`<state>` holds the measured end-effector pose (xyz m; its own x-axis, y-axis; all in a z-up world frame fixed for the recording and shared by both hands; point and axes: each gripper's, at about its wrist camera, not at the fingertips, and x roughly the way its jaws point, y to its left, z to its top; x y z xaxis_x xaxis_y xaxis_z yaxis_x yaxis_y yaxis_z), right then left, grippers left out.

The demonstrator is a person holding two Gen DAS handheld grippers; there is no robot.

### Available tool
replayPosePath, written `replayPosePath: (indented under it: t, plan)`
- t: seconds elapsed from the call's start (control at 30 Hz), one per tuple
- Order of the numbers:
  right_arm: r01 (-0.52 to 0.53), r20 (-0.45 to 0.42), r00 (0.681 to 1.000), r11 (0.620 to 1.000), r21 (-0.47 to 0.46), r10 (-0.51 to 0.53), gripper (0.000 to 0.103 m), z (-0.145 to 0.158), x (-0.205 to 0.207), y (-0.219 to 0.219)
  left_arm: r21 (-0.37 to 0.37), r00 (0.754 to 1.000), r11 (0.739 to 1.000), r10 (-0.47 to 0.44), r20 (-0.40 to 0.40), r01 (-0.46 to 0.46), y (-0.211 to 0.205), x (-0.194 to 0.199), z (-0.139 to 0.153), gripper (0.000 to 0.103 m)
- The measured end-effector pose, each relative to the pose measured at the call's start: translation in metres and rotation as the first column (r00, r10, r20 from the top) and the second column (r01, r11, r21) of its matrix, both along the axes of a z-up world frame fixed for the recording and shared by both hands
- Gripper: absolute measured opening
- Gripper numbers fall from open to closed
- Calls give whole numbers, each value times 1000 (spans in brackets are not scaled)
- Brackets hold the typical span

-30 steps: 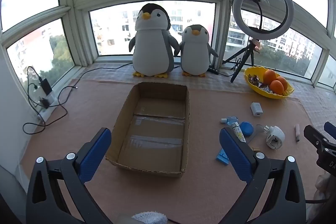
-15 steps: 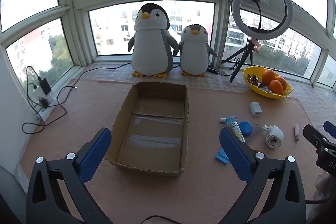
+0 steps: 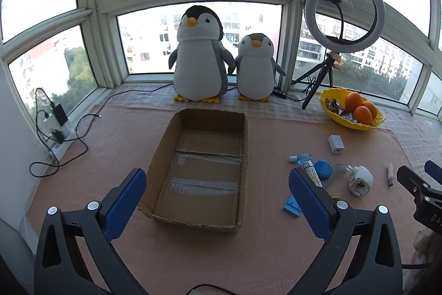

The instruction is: Organize rigid objects

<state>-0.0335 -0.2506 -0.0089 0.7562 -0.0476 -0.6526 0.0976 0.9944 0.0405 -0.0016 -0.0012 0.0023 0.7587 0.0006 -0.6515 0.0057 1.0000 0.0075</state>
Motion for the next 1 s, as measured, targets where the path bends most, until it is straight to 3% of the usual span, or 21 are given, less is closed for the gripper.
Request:
replayPosePath:
  t: [1.0]
  plan:
    - [-1, -5, 1000, 1000, 1, 1, 103, -3, 0, 3, -2, 1000, 1000, 1, 0, -1, 1, -1, -1, 103]
